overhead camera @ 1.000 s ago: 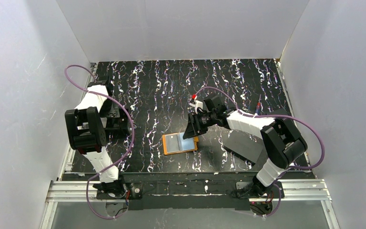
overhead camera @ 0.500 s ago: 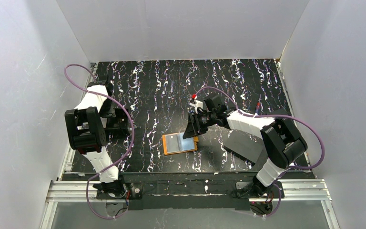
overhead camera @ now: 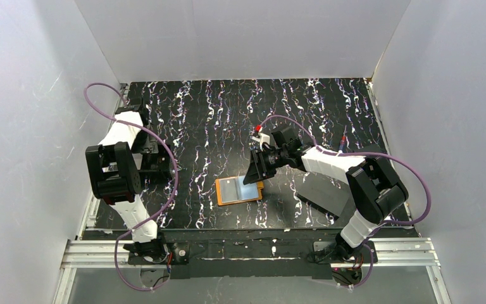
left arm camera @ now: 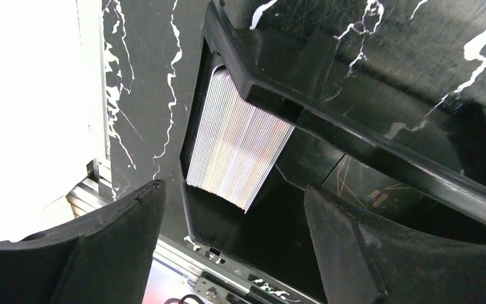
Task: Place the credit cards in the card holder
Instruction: Pick up the credit card from the storage box.
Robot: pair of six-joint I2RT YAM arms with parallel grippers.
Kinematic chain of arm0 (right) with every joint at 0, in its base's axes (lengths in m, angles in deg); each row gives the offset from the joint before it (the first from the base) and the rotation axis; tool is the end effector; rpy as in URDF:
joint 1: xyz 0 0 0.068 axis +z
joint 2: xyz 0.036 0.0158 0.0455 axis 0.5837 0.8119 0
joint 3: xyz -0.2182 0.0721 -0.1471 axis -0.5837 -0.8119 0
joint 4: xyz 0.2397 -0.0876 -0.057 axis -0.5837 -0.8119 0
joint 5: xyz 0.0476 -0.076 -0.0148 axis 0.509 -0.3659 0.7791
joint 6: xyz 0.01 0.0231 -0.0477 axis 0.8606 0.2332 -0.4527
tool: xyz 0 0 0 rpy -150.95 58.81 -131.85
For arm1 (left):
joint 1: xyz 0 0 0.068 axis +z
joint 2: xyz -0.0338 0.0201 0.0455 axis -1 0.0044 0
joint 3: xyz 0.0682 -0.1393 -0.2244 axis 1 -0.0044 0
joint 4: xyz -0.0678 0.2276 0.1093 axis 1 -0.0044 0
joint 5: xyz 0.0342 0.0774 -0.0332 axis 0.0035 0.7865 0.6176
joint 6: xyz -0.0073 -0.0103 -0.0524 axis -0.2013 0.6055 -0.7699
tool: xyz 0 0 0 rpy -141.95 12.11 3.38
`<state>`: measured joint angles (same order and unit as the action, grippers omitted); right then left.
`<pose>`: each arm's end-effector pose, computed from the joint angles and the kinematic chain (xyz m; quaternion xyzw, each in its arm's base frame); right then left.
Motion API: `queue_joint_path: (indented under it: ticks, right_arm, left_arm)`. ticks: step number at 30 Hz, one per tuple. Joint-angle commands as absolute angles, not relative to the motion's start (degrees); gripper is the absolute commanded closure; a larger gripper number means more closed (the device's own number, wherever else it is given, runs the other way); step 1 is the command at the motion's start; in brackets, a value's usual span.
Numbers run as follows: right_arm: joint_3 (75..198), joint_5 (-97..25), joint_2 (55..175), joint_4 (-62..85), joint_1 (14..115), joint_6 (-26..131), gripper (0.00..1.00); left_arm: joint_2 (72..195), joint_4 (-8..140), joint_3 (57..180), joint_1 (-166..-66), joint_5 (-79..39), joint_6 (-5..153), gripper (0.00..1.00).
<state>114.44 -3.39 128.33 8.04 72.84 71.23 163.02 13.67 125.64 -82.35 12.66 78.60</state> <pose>0.2551 0.2219 0.1913 -0.2181 0.8487 0.4603 0.1425 0.3559 0.0611 0.2145 -0.1459 0.9590 0.2106 0.1216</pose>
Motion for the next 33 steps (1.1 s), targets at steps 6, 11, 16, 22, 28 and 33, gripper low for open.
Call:
queue_joint_path:
  ticks: [6,11,16,22,28,33]
  right_arm:
    - [114.07,-2.09,127.02,10.57,72.63,71.84,0.46]
    - [113.91,-2.14,126.76,10.38,72.58,71.85,0.46]
    - [114.1,-2.09,126.84,10.39,72.54,71.85,0.46]
    - [114.03,-2.04,126.93,10.49,72.54,71.95,0.46]
    - [113.95,-1.96,126.93,10.6,72.54,71.95,0.47]
    - [113.86,-1.91,126.85,10.79,72.52,72.06,0.46]
  left_arm:
    - [165.48,11.7,128.86,-82.05,14.58,79.03,0.14]
    - [167.75,12.1,129.42,-82.07,14.77,79.34,0.13]
    - [168.24,12.35,129.46,-82.09,15.48,79.38,0.17]
    - [166.8,12.93,128.22,-82.06,16.07,78.86,0.33]
    - [164.73,13.88,126.75,-82.05,16.49,79.06,0.46]
    - [163.95,13.88,126.71,-82.06,16.69,78.99,0.53]
